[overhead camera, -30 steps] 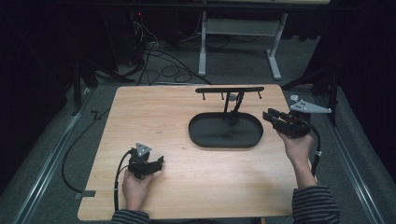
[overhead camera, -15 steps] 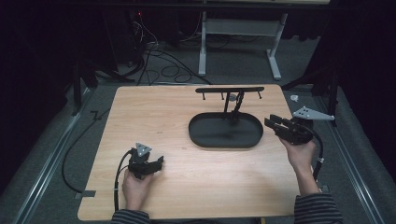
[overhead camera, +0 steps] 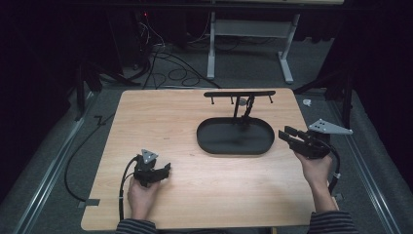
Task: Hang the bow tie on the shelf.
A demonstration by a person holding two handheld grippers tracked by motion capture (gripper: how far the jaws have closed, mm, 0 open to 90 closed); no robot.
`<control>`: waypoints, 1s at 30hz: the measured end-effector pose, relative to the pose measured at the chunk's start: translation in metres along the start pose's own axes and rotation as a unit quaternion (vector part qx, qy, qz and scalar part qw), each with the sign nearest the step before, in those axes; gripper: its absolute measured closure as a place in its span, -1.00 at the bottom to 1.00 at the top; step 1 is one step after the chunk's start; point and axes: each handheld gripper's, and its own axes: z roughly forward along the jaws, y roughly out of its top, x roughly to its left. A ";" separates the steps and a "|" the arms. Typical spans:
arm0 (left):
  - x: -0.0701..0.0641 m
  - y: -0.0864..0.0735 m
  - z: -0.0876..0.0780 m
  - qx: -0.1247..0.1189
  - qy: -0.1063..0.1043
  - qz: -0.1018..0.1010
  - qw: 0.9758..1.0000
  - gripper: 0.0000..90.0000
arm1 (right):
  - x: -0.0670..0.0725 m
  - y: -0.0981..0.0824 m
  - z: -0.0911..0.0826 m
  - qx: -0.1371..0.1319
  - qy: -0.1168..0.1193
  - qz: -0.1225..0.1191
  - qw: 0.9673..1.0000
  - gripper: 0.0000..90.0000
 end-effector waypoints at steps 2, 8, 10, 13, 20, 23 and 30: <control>0.000 0.000 0.000 0.000 0.000 0.000 1.000 -0.34 | 0.001 -0.002 -0.002 -0.001 0.000 0.001 1.000 0.43; 0.000 0.000 0.000 0.000 0.001 0.000 1.000 -0.34 | 0.003 -0.010 -0.005 -0.001 0.000 0.006 1.000 0.42; 0.000 0.000 0.000 0.000 0.001 0.000 1.000 -0.34 | 0.004 -0.013 -0.005 0.000 0.001 0.006 1.000 0.41; 0.000 0.000 0.000 0.000 0.001 0.000 1.000 -0.34 | 0.005 -0.014 -0.005 0.000 0.001 0.005 1.000 0.41; -0.001 0.000 0.000 0.000 0.002 0.001 1.000 -0.34 | 0.011 -0.023 -0.006 0.000 0.011 0.011 1.000 0.40; -0.001 0.000 0.000 0.000 0.002 0.001 1.000 -0.34 | 0.014 -0.027 -0.004 0.002 0.015 0.012 1.000 0.40; -0.001 0.000 0.000 0.000 0.002 0.001 1.000 -0.35 | 0.019 -0.034 -0.002 0.004 0.013 0.014 1.000 0.41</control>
